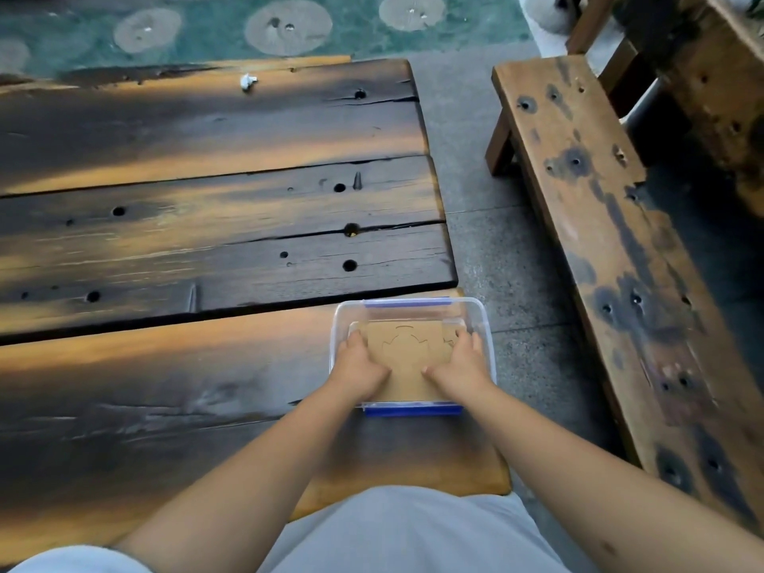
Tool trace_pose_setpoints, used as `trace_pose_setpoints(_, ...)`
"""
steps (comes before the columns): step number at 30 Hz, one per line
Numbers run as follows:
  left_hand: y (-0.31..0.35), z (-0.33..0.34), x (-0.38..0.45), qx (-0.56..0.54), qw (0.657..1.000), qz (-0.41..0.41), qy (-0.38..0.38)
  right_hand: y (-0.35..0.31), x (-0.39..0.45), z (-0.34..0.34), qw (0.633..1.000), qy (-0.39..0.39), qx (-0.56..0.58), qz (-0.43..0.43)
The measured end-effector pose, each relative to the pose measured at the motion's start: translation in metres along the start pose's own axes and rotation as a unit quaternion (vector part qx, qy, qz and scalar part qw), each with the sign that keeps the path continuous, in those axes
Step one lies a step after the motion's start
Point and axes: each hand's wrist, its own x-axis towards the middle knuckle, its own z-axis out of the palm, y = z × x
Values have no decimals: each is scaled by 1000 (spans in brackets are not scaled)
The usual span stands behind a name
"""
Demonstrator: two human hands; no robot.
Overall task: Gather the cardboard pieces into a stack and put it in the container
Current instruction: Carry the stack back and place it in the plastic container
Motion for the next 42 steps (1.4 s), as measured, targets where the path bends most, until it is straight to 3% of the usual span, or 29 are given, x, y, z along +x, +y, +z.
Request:
trace_pose_setpoints(4, 1, 0, -3, -79, 997, 8, 6, -2, -4, 2, 968, 4, 242, 61)
trace_pose_setpoints(6, 1, 2, 0, -92, 996, -3, 1, -4, -1, 5, 957, 1, 276, 94)
trace_pose_setpoints(15, -1, 1, 12, -75, 997, -6, -17, -7, 11, 2, 961, -38, 238, 137)
trace_pose_setpoints(23, -4, 0, 17, -35, 999, -22, -32, -2, 15, -2, 982, -51, 147, 104)
trace_pose_setpoints(29, -7, -2, 14, -106, 993, 5, -46, 2, 19, -6, 972, -86, 200, 84)
trace_pose_setpoints(33, -8, -7, 15, -105, 992, -11, -68, 7, 25, -8, 971, -119, 197, 56)
trace_pose_setpoints(36, -6, -11, 16, -75, 993, -28, -90, 10, 29, -9, 953, -176, 233, 81)
trace_pose_setpoints(42, 1, -13, 22, -72, 992, -52, -93, 4, 33, -13, 971, -166, 155, 76)
